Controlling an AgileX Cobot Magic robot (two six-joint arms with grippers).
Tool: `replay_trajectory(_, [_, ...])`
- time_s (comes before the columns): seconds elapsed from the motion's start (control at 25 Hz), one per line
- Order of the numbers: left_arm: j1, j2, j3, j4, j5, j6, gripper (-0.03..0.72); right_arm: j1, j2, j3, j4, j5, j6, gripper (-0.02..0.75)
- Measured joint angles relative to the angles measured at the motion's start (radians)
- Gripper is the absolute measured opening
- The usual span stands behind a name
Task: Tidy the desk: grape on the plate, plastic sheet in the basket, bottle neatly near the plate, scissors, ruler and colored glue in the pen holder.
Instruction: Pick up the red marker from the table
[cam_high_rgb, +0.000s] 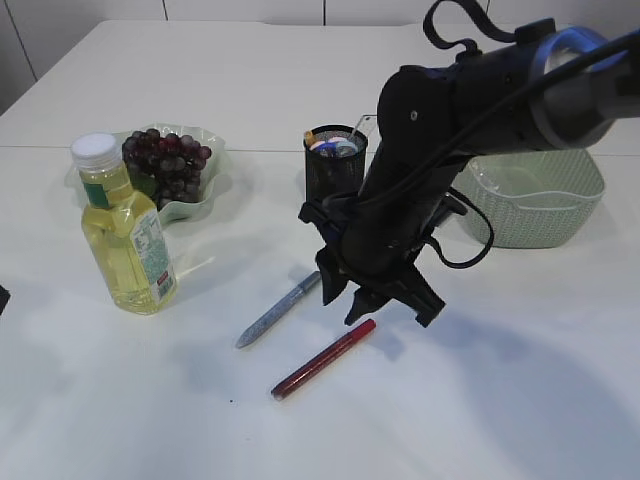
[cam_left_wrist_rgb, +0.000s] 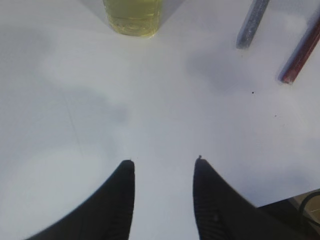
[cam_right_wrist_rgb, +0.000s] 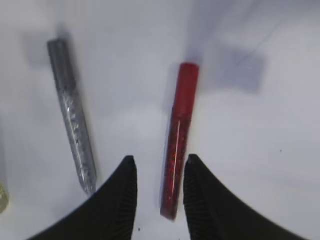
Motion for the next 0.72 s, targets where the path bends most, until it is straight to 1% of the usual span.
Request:
replay_trajectory(0.12, [0.000,0.000,0.000,0.003,-0.011,0.000,0.289,0.000,0.000,0.000,-0.082,0.014,0.136,0.267])
replay_trajectory(0.32, [0.000,0.000,0.000,0.004,-0.013,0.000,0.289,0.000,0.022,0.000,-0.100,0.022,0.186,0.268])
replay_trajectory(0.4, [0.000,0.000,0.000,0.004,-0.013,0.000,0.289,0.000,0.033,0.000,-0.098,0.022,0.187,0.289])
replay_trajectory(0.56, [0.000,0.000,0.000,0.004,-0.013,0.000,0.289,0.000,0.042,0.000,-0.109,0.006,0.190,0.358])
replay_trajectory(0.72, [0.000,0.000,0.000,0.004,-0.013,0.000,0.289,0.000,0.042,0.000,-0.114,-0.018,0.217,0.372])
